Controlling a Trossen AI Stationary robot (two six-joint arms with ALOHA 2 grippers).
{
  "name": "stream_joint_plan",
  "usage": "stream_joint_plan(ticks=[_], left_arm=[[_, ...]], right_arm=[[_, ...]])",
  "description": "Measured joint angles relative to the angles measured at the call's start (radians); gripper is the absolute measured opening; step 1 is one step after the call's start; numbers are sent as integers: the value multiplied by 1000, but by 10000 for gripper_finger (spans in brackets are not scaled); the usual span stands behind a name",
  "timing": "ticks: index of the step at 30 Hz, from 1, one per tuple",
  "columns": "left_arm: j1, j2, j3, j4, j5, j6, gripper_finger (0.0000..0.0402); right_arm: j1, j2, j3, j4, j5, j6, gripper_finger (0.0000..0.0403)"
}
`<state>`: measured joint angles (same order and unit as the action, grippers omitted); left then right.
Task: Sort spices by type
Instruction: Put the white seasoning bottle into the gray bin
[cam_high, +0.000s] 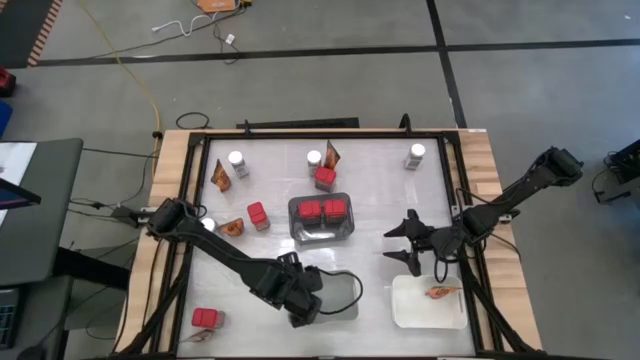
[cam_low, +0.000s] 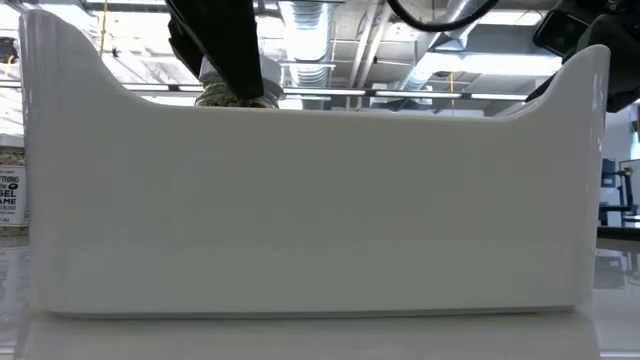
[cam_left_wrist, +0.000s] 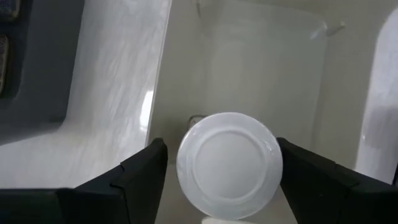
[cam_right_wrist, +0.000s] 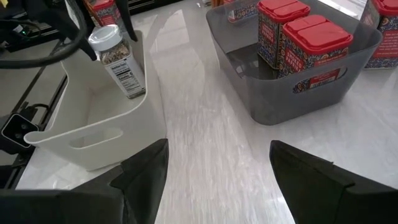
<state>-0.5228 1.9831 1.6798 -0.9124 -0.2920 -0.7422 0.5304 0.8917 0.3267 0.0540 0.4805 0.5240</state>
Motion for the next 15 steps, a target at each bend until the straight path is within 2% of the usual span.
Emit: stream_joint_plan(ticks=[3, 15], left_arm=[[14, -1, 11, -7, 31, -2, 278], [25, -2, 75, -91, 34, -4, 278]], right_arm=[[0, 0, 0, 0, 0, 0, 306], [0, 0, 0, 0, 0, 1, 306]])
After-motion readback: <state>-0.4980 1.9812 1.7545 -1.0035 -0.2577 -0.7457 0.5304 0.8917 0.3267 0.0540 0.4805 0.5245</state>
